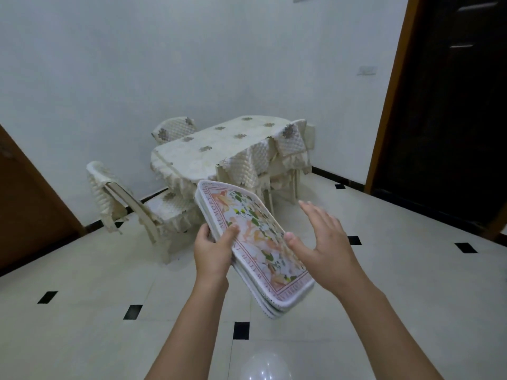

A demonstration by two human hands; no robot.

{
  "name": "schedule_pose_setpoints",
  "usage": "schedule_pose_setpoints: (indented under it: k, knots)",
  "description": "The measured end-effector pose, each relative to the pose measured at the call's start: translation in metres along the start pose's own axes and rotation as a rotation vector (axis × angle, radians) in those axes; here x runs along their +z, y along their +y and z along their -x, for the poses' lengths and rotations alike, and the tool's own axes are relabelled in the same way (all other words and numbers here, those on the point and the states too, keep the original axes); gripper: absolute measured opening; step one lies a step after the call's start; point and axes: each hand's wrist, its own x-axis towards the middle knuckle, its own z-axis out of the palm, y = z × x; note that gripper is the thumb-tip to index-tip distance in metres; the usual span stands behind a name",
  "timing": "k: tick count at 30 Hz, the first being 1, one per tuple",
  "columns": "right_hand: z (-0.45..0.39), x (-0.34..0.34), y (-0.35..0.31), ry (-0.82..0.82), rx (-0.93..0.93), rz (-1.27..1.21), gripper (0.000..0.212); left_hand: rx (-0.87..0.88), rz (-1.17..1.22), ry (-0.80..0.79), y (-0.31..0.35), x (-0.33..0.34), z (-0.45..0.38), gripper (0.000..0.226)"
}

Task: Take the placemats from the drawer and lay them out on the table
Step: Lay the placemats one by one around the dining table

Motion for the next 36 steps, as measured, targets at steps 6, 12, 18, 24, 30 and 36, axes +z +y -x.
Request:
schedule_pose_setpoints:
  k: [6, 12, 18, 24, 30, 36]
  knots:
    - [-0.038, 0.006, 0.008, -0.053, -0.058, 0.022, 0.074, 0.329, -0.452, -0.046, 0.0, 0.024, -0.041, 0.017]
    - [-0.109, 0.029, 0.015, -0.076, -0.085, 0.121, 0.072, 0.711, -1.108, 0.003, -0.008, 0.034, -0.108, 0.027]
    - [-0.194, 0.069, 0.021, -0.083, -0.096, 0.22, 0.072, 0.997, -1.279, -0.103, -0.021, 0.048, -0.223, 0.035]
    - [-0.27, 0.09, 0.022, -0.042, -0.086, 0.24, 0.071, 1.052, -1.286, -0.211, -0.026, 0.072, -0.306, 0.041]
    - [-0.326, 0.104, 0.046, -0.047, -0.076, 0.236, 0.074, 1.009, -1.33, -0.23, -0.035, 0.1, -0.365, 0.031]
    - [-0.386, 0.116, 0.095, -0.079, -0.047, 0.199, 0.088, 0.901, -1.441, -0.19, -0.036, 0.138, -0.402, 0.021]
